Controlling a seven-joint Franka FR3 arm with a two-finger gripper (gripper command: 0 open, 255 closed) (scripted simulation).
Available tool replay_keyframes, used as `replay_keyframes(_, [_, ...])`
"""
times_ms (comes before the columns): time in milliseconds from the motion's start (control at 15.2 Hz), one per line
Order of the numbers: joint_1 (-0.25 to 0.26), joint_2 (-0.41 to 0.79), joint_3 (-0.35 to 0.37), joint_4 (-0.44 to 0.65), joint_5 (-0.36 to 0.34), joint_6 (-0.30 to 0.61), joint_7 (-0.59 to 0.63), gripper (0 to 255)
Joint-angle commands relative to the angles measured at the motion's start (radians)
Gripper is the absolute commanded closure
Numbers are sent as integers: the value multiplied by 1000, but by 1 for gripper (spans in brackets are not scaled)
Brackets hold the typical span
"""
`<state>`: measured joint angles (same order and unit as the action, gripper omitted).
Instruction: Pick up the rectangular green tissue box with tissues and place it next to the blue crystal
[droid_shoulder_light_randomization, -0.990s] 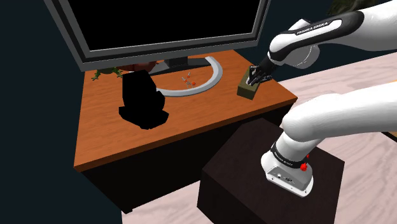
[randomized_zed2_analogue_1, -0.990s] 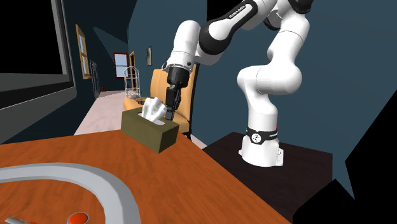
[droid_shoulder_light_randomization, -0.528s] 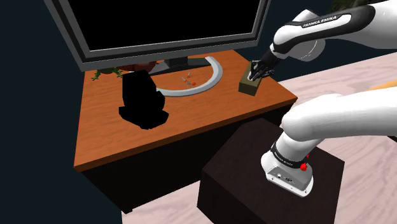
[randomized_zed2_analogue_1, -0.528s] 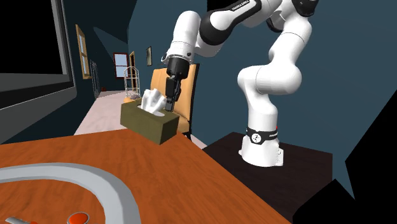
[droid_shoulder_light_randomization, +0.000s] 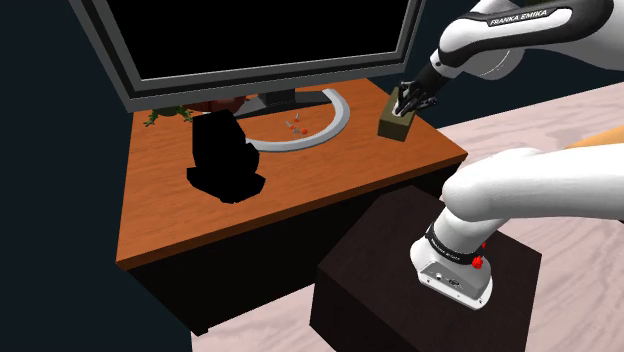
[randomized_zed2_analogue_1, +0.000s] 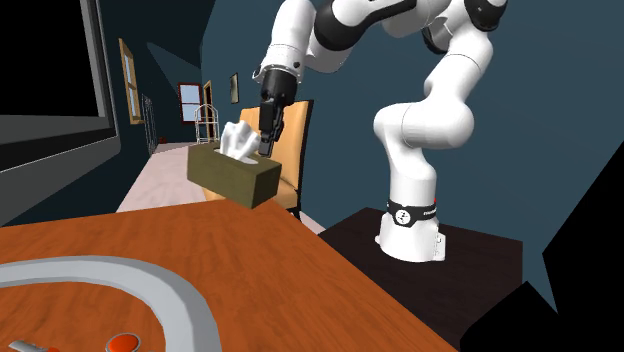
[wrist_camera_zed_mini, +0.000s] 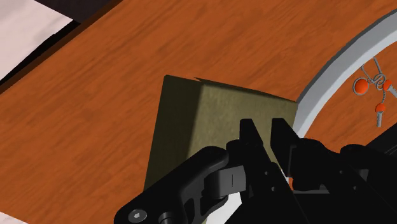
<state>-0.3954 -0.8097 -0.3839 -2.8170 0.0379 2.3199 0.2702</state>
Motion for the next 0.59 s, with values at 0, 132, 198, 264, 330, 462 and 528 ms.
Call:
replay_keyframes(0, [-1,-14,11,21,0,-35,12,255])
replay_keyframes(132, [-2,-23,19,43,1,-65,20,255])
replay_keyframes(198, [-2,-27,22,54,1,-80,24,255])
replay_keyframes(264, [-2,-31,26,65,1,-94,28,255])
replay_keyframes(330, [-2,-34,29,76,2,-109,32,255])
replay_keyframes(462, [-2,-40,36,100,3,-137,39,255])
replay_keyframes(528, [-2,-43,39,111,3,-151,42,255])
